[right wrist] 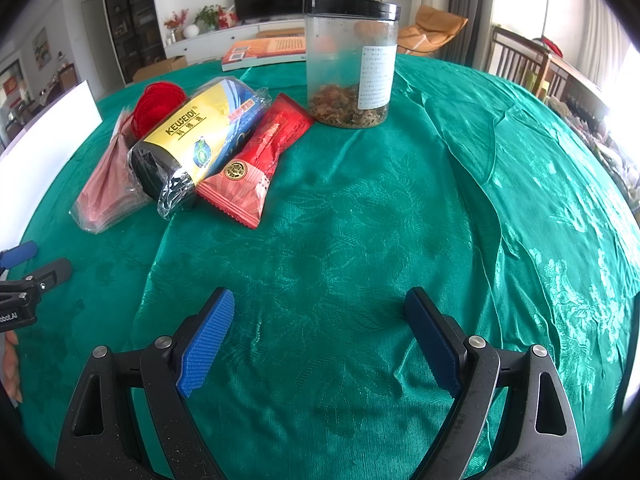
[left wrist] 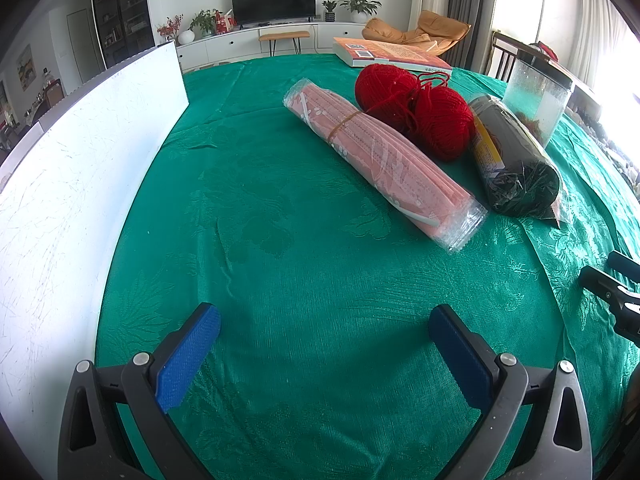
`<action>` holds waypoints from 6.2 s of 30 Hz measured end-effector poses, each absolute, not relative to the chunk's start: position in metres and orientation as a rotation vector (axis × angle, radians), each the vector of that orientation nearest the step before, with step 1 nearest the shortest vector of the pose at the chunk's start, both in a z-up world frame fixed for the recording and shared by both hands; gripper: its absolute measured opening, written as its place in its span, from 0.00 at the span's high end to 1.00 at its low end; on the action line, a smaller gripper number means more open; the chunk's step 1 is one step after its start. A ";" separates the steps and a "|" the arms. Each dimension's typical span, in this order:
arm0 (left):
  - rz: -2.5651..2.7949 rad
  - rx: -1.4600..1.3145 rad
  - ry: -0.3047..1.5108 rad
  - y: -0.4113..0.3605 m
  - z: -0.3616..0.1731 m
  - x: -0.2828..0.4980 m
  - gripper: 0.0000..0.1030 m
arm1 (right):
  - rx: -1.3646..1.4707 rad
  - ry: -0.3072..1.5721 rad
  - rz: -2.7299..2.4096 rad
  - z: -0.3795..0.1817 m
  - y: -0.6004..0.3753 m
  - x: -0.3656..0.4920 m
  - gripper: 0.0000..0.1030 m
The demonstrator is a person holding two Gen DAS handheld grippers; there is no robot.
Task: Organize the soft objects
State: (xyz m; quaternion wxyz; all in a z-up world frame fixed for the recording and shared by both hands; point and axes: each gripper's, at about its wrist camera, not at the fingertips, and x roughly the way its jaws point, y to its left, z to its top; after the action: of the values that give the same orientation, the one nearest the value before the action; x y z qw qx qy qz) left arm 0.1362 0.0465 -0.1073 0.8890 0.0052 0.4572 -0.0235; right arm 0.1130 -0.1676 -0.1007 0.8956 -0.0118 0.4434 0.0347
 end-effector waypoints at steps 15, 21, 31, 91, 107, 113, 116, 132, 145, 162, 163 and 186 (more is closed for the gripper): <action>-0.049 0.011 0.950 0.046 -0.107 0.136 0.00 | -0.024 0.919 0.072 -0.101 -0.168 0.113 0.14; -0.049 0.011 0.950 0.046 -0.107 0.136 0.00 | -0.024 0.919 0.072 -0.101 -0.168 0.113 0.14; -0.049 0.010 0.950 0.046 -0.107 0.136 0.00 | -0.024 0.919 0.072 -0.101 -0.168 0.113 0.14; -0.048 0.010 0.949 0.046 -0.107 0.136 0.00 | -0.025 0.918 0.073 -0.101 -0.168 0.113 0.14; -0.048 0.010 0.949 0.047 -0.107 0.136 0.00 | -0.025 0.918 0.073 -0.101 -0.168 0.113 0.14; -0.048 0.010 0.949 0.046 -0.107 0.136 0.00 | -0.024 0.918 0.074 -0.101 -0.168 0.113 0.14; -0.048 0.010 0.949 0.046 -0.107 0.136 0.00 | -0.017 0.917 0.079 -0.101 -0.169 0.113 0.13; -0.048 0.010 0.949 0.046 -0.107 0.136 0.00 | 0.157 0.952 0.252 -0.036 -0.103 0.199 0.16; -0.048 0.011 0.949 0.046 -0.107 0.136 0.00 | 0.283 0.900 0.310 -0.022 -0.163 0.151 0.42; -0.048 0.011 0.949 0.046 -0.107 0.136 0.00 | 0.138 0.875 -0.135 -0.076 -0.291 0.153 0.28; -0.048 0.011 0.949 0.046 -0.107 0.136 0.00 | 0.151 0.885 -0.131 -0.079 -0.292 0.153 0.27; -0.093 -0.060 1.140 -0.036 -0.050 0.312 0.01 | 0.291 0.949 -0.095 -0.090 -0.307 0.146 0.24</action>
State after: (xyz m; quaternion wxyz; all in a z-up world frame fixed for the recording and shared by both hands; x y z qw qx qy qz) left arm 0.3117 -0.0355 -0.0499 0.8406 -0.0286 0.5392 -0.0438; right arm 0.1458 -0.3073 -0.0901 0.8784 0.1396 0.4549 -0.0455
